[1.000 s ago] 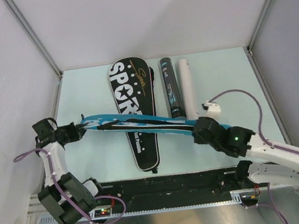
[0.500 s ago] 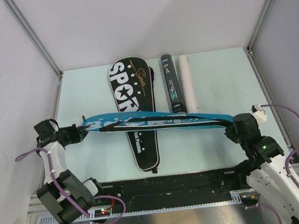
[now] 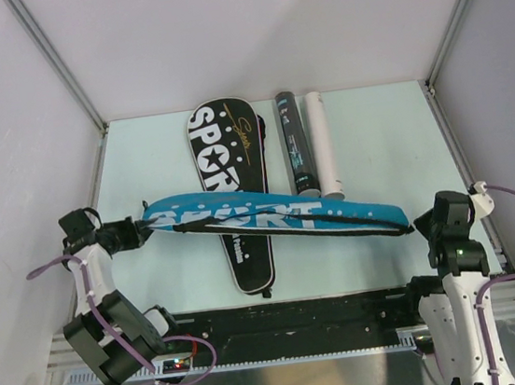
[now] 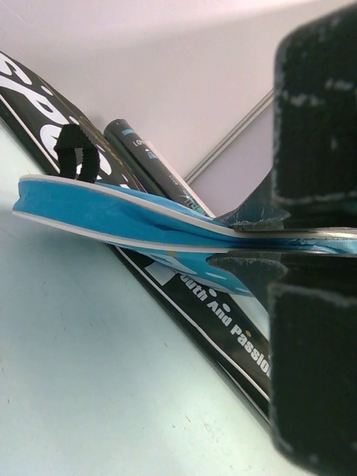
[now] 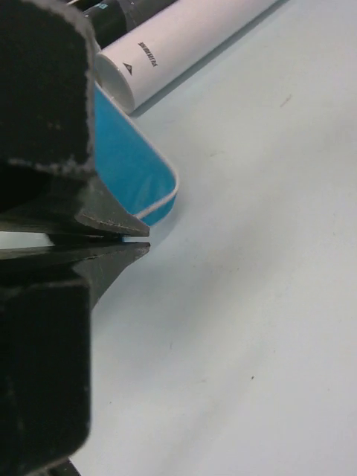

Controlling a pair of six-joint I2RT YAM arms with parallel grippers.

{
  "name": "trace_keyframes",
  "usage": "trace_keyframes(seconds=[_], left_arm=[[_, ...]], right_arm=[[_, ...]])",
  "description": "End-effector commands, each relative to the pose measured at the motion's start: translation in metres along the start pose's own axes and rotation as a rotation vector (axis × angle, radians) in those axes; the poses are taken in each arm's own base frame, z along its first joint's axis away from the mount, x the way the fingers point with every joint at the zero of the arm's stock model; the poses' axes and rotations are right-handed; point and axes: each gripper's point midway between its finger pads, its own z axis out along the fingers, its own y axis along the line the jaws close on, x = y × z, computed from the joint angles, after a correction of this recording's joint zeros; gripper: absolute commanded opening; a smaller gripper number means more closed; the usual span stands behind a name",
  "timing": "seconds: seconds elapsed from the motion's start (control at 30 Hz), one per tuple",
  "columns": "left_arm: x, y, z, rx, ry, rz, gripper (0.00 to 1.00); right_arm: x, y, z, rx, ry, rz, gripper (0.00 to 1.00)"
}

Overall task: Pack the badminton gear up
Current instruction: Zip the racket bag at the center of the board, then pick up the racket bag from the center of the board.

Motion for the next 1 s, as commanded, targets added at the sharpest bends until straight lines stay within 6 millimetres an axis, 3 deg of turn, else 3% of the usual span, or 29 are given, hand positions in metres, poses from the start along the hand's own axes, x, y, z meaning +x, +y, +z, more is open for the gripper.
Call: trace_keyframes(seconds=[0.0,0.1,0.2,0.27,0.4,0.5,0.63,0.73,0.87,0.97], left_arm=[[0.007,0.002,-0.008,-0.016,0.022,-0.027,0.0],[0.007,0.001,-0.01,-0.013,0.014,-0.034,0.0],[0.008,0.0,-0.011,-0.008,0.013,-0.032,0.0],[0.008,-0.001,-0.012,-0.005,0.015,-0.033,0.0],[0.009,-0.003,-0.013,0.002,0.018,-0.033,0.0],[0.01,-0.005,-0.014,0.009,0.017,-0.032,0.0],[0.011,-0.006,-0.015,0.014,0.021,-0.038,0.0],[0.013,-0.007,-0.016,0.019,0.029,-0.036,0.0],[0.015,-0.005,-0.016,0.02,0.031,-0.031,0.0],[0.014,-0.004,-0.016,0.019,0.033,-0.032,0.0]], right_arm=[[-0.028,0.03,-0.012,-0.125,-0.069,-0.072,0.2],[-0.047,0.043,-0.025,-0.17,-0.123,-0.107,0.45],[-0.056,0.074,-0.04,-0.304,-0.146,-0.183,0.55],[-0.052,0.108,-0.055,-0.471,-0.143,-0.259,0.6],[-0.024,0.173,-0.101,-0.815,-0.154,-0.462,0.69],[0.013,0.207,-0.136,-1.025,-0.177,-0.68,0.74],[0.1,0.233,-0.166,-1.182,-0.199,-1.059,0.79],[0.152,0.247,-0.185,-1.231,-0.268,-1.222,0.83],[0.213,0.256,-0.193,-1.279,-0.288,-1.401,0.85],[0.246,0.259,-0.185,-1.286,-0.262,-1.504,0.85]])
